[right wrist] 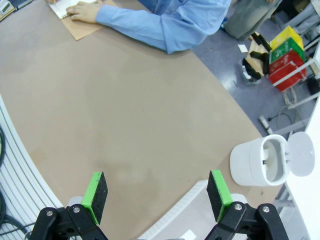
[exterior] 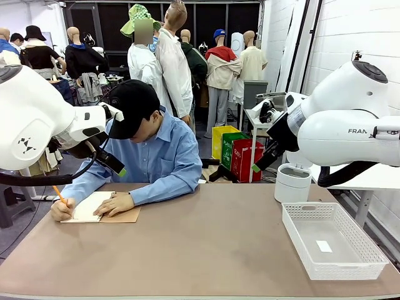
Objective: Sort the paper based on its condition.
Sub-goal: If a person hands you a paper, place it in the Organizing basket , and if it's crumpled, put it in the Trash can.
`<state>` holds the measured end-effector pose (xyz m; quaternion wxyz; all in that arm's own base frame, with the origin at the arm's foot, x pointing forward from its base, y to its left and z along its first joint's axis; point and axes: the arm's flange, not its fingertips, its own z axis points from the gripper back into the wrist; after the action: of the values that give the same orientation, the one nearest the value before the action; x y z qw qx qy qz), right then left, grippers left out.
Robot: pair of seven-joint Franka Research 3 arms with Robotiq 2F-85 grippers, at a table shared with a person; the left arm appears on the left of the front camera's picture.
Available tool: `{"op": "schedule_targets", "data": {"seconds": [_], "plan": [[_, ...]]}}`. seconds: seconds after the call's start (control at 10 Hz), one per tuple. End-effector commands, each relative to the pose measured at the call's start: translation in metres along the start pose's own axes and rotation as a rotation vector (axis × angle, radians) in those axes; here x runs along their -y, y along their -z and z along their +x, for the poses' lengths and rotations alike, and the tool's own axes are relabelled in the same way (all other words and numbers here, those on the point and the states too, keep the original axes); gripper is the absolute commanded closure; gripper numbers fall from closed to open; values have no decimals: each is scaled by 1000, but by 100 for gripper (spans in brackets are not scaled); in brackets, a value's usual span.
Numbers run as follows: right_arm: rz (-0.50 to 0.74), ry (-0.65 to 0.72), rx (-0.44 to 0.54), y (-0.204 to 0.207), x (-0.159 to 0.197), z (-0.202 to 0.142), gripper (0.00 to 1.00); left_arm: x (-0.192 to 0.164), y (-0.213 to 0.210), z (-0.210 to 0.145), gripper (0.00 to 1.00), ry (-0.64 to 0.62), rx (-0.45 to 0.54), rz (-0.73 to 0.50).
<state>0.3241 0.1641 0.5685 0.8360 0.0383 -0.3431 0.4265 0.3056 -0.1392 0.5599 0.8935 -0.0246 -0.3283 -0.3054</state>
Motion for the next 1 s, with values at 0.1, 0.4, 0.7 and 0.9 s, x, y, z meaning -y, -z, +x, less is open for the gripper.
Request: {"op": "schedule_targets", "data": {"seconds": [0.1, 0.4, 0.7, 0.9], "plan": [[2, -2, 1, 0, -1, 0, 0, 0, 0, 0, 0, 0, 2, 1], [2, -2, 1, 0, -1, 0, 0, 0, 0, 0, 0, 0, 2, 1], [2, -2, 1, 0, -1, 0, 0, 0, 0, 0, 0, 0, 2, 1], [2, -2, 1, 0, -1, 0, 0, 0, 0, 0, 0, 0, 2, 1]]}}
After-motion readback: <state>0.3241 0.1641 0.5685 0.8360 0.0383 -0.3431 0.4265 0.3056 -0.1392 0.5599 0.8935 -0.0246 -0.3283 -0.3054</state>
